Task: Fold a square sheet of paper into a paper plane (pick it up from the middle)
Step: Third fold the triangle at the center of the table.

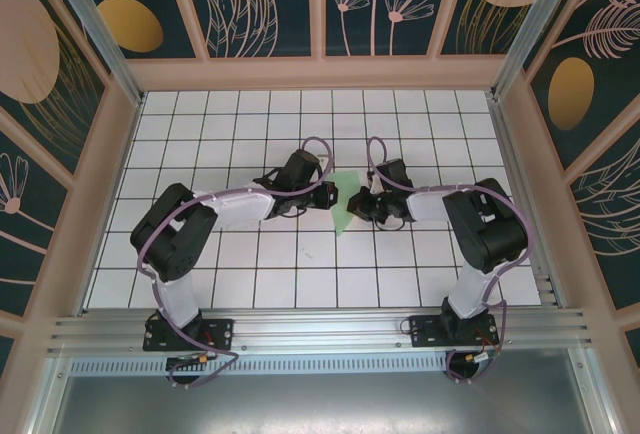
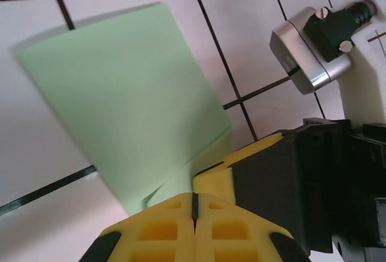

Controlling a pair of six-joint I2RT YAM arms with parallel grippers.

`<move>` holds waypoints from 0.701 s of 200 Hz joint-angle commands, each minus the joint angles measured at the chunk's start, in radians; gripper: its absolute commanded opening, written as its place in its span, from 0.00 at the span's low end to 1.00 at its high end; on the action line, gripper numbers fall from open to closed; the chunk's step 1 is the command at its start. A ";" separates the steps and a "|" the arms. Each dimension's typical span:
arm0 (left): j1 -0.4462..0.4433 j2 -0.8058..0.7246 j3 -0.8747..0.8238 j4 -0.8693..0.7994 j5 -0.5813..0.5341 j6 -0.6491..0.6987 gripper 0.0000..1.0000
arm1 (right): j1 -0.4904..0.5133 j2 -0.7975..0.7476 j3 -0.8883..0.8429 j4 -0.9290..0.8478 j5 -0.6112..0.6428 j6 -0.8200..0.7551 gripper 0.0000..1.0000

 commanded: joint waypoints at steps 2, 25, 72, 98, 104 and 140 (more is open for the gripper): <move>-0.003 0.066 0.031 0.039 0.137 -0.029 0.04 | -0.002 0.011 0.023 -0.042 0.026 -0.017 0.08; -0.003 0.102 0.038 0.038 0.154 -0.037 0.04 | -0.002 0.012 0.025 -0.044 0.024 -0.017 0.08; -0.003 0.133 0.058 -0.041 -0.010 -0.013 0.05 | -0.002 0.015 0.025 -0.048 0.025 -0.021 0.08; -0.003 0.141 0.059 -0.056 -0.087 -0.005 0.04 | -0.002 0.021 0.022 -0.051 0.025 -0.029 0.08; -0.003 0.147 0.060 -0.056 -0.089 -0.005 0.04 | -0.002 0.023 0.021 -0.051 0.024 -0.030 0.08; -0.004 0.175 0.044 -0.049 -0.065 0.000 0.04 | -0.002 0.018 0.033 -0.048 0.004 -0.033 0.09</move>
